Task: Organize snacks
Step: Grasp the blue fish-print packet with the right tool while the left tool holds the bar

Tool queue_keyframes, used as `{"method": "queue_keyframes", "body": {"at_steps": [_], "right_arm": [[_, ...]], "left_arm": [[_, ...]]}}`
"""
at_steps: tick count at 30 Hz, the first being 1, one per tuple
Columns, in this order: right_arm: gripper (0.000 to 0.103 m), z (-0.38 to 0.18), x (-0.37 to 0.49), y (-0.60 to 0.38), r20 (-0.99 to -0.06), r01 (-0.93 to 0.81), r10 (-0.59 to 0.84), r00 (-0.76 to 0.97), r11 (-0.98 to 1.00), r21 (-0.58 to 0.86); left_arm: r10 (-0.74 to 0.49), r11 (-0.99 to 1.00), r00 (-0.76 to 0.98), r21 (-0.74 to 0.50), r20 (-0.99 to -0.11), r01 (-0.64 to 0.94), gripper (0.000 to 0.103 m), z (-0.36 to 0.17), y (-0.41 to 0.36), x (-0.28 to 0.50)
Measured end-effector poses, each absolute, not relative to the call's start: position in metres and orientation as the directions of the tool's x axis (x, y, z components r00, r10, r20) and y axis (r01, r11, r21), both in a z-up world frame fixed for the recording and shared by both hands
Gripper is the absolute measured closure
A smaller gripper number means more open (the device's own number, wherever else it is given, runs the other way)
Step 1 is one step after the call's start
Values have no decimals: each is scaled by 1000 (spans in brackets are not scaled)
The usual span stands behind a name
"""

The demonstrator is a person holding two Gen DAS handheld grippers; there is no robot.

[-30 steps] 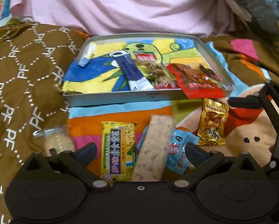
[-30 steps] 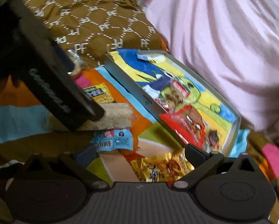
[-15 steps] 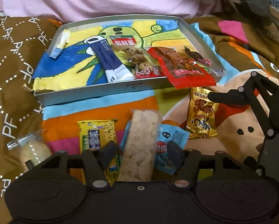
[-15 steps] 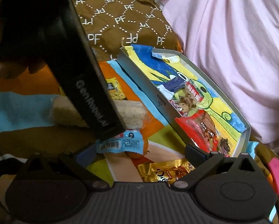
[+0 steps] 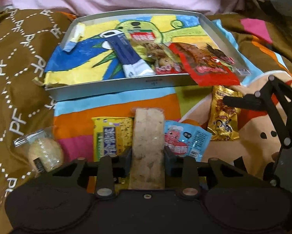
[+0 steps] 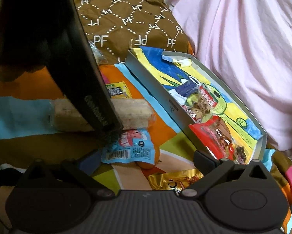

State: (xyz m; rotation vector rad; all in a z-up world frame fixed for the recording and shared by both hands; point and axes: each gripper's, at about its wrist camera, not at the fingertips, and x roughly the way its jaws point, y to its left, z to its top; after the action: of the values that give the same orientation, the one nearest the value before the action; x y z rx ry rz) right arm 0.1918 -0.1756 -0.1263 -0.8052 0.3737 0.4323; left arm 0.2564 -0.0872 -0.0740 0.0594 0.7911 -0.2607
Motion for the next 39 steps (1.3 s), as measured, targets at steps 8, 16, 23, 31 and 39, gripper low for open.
{"method": "queue_keyframes", "body": {"at_steps": [8, 16, 23, 31, 39], "right_arm": [[1, -133, 205, -170, -462, -494, 231, 856, 626, -604], [7, -140, 213, -156, -445, -488, 230, 866, 586, -647], [16, -141, 223, -153, -501, -544, 255, 827, 590, -597], [27, -142, 236, -150, -548, -594, 282, 787, 587, -551], [40, -140, 231, -140, -592, -602, 241, 770, 584, -545]], "left_arm": [[-187, 978, 693, -66, -697, 197, 68, -71, -75, 249], [-128, 991, 706, -65, -696, 116, 68, -74, -55, 245], [-129, 991, 709, -73, -694, 109, 68, -74, -50, 244], [-128, 992, 709, -74, -693, 107, 68, -75, -49, 242], [-130, 991, 708, -75, -695, 108, 68, -75, -51, 242]]}}
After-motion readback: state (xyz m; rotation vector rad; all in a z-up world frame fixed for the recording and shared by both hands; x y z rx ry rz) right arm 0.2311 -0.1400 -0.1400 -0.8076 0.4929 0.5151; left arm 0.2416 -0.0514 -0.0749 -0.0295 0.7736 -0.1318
